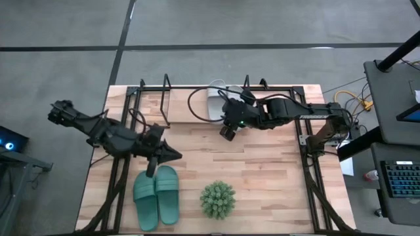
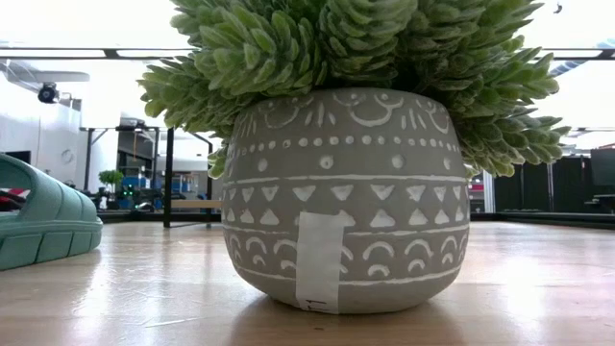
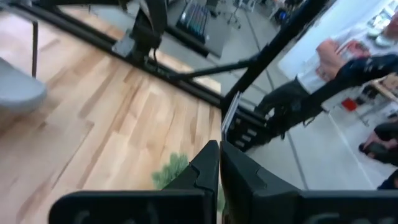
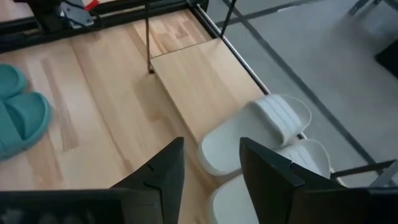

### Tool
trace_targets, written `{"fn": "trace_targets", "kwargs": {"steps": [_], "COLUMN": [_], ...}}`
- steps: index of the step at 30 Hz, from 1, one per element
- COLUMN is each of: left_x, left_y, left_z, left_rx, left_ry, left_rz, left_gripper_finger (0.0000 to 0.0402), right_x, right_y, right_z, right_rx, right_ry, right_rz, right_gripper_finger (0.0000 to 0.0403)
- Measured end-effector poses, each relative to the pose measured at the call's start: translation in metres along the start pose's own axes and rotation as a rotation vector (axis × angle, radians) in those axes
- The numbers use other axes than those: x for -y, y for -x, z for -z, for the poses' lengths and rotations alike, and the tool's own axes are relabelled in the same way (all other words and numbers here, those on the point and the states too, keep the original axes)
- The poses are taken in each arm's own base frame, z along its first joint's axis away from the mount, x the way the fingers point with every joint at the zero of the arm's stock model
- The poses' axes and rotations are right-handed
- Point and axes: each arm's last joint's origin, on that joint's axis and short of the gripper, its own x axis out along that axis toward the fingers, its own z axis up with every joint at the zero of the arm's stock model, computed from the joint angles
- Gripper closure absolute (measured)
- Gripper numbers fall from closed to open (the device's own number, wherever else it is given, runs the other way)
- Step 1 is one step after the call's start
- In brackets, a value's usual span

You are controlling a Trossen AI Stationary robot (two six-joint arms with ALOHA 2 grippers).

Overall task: Pick and place slides into the shelf
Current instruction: Put the right green slipper on the shelf

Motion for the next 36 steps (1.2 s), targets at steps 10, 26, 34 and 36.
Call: {"fn": "trace_targets", "kwargs": {"steps": [10,26,34,36], "left_x": [0.016,0.042,0.053,0.055], "left_y": [-0.009,-0.031,-0.044,-0.048], "left_z": [0.025,0.076,0.105,0.112], "left_rx": [-0.243,-0.604,-0.685,-0.702], "left_ry": [-0.017,-0.206,-0.275,-0.272], "left_rz": [-0.12,-0.356,-0.364,-0.37], "left_gripper_finger": [0.0402,0.0402,0.0402,0.0402], "right_x": [-0.005,-0.006,-0.007,-0.008], "right_y": [0.003,0.003,0.004,0.005], "right_z": [0.002,0.004,0.004,0.005], "right_rx": [-0.006,-0.018,-0.017,-0.016], "right_ry": [-0.012,-0.036,-0.034,-0.031], "right_rz": [-0.019,-0.016,-0.02,-0.023], "right_gripper_finger": [0.026,0.0267,0.0266,0.0267]}}
